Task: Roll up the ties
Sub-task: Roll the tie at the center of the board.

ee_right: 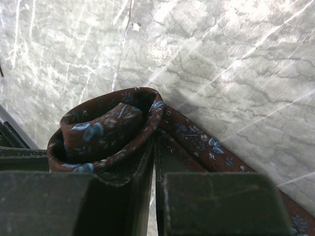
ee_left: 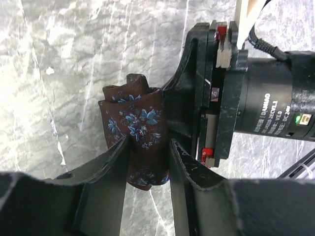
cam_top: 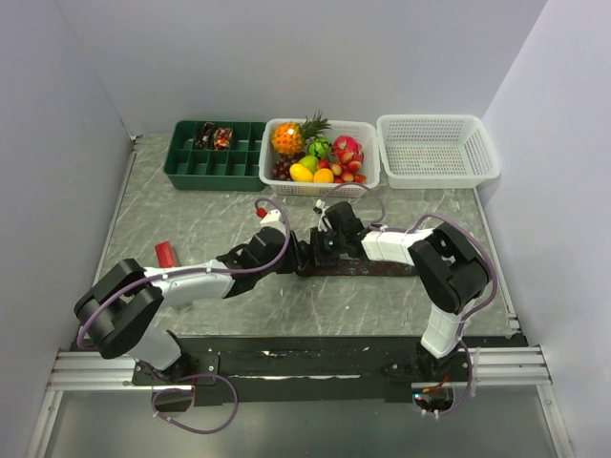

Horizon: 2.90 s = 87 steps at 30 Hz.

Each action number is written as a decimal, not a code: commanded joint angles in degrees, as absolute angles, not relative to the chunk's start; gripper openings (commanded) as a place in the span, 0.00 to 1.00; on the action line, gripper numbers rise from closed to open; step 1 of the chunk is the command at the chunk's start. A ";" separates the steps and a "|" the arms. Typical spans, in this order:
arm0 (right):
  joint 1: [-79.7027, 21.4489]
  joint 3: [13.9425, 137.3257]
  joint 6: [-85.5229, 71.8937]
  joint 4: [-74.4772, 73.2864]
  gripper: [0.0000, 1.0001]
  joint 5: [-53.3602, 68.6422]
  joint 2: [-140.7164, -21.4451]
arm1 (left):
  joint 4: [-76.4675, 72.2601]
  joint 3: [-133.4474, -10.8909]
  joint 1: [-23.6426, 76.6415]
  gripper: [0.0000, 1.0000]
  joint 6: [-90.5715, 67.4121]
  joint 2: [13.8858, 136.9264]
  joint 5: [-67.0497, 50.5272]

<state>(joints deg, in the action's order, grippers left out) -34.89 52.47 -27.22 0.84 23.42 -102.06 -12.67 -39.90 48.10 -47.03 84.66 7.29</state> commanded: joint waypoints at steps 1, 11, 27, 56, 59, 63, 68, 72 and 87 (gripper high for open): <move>-35.33 52.47 -27.42 3.17 0.12 23.56 -103.45 | -18.37 -38.24 48.43 0.40 -49.22 83.32 5.01; -35.51 52.47 -27.25 3.34 0.12 23.91 -104.76 | -16.17 -42.10 48.60 0.45 -47.54 87.10 3.61; -35.51 55.55 -22.77 -8.34 0.12 16.79 -99.58 | -18.02 -40.43 48.60 0.60 -48.25 86.84 4.92; -34.46 52.12 -23.47 -2.03 0.12 19.42 -99.84 | -32.42 -34.46 48.60 0.51 -50.62 86.13 1.06; -33.58 50.54 -24.08 -0.27 0.13 20.65 -99.84 | -38.48 -31.13 48.60 0.45 -51.94 86.22 0.44; -32.87 48.79 -24.61 2.45 0.12 21.27 -100.89 | -44.46 -29.62 48.52 0.40 -52.21 86.74 -1.31; -32.70 47.81 -25.40 4.66 0.12 22.32 -102.48 | -45.44 -30.58 48.52 0.36 -52.38 88.68 -2.20; -32.61 48.60 -25.23 3.78 0.12 21.89 -102.83 | -44.74 -31.29 48.52 0.33 -53.17 90.78 -1.15; -33.31 55.72 -21.36 -10.01 0.13 17.05 -100.28 | -45.44 -32.26 48.43 0.13 -54.93 94.31 -0.26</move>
<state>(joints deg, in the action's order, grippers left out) -32.27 52.90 -23.40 -3.84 20.25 -100.90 -43.40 -31.00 47.97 -53.78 93.43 0.71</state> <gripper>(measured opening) 0.128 0.143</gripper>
